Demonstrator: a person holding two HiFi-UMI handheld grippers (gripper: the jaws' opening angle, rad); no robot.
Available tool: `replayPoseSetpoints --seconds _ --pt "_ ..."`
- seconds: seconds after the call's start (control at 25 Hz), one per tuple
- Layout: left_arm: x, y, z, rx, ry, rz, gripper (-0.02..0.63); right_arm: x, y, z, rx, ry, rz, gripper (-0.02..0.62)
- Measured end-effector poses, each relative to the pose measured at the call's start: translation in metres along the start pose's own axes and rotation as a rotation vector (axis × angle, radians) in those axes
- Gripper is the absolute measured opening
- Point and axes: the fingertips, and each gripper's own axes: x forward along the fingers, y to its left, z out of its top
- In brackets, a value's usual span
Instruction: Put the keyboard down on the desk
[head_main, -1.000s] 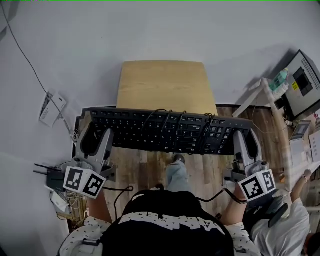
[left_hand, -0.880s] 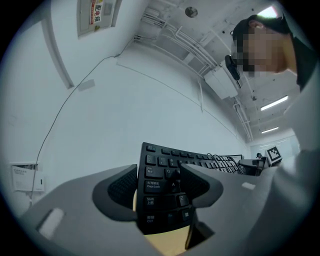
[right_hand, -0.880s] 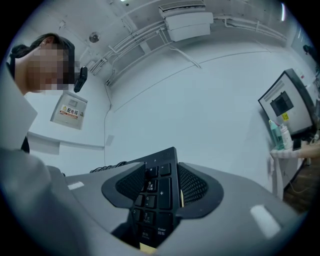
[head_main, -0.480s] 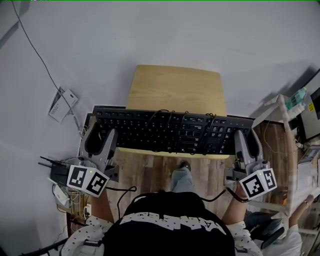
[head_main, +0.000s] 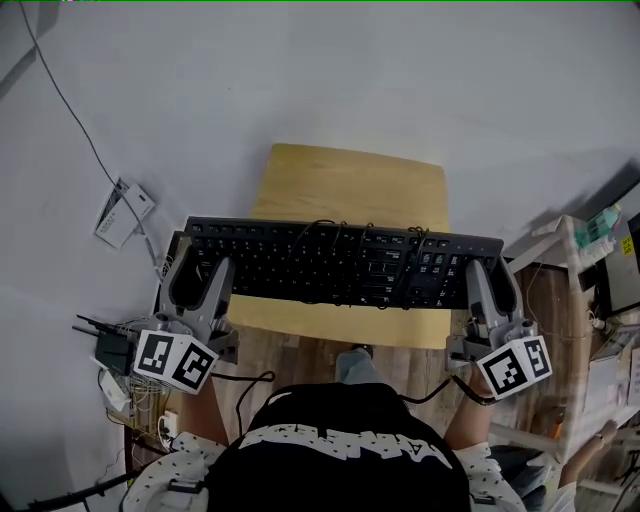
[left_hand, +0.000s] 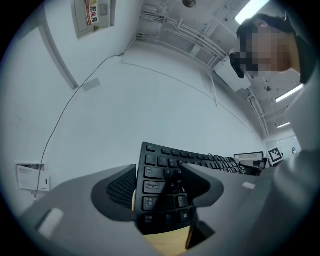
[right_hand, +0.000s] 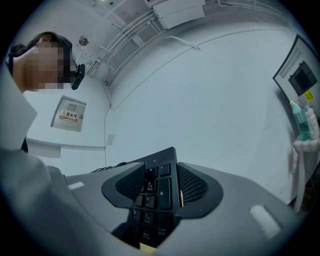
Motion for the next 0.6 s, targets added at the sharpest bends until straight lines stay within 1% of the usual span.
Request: replayPoseSetpoints --seconds 0.12,0.24,0.4,0.6 --pt "-0.005 -0.001 0.0 0.001 -0.009 0.014 0.259 0.002 0.0 0.0 0.0 0.004 0.018 0.216" --pt "-0.002 0.001 -0.005 -0.018 0.018 0.024 0.261 0.005 -0.003 -0.002 0.007 0.034 0.007 0.216" --pt "0.012 0.005 -0.008 -0.033 0.063 -0.017 0.261 0.0 -0.003 -0.005 0.017 0.045 -0.047 0.216" --pt "0.014 0.008 -0.002 -0.031 0.052 -0.017 0.261 0.006 0.001 -0.002 0.012 0.037 -0.043 0.216"
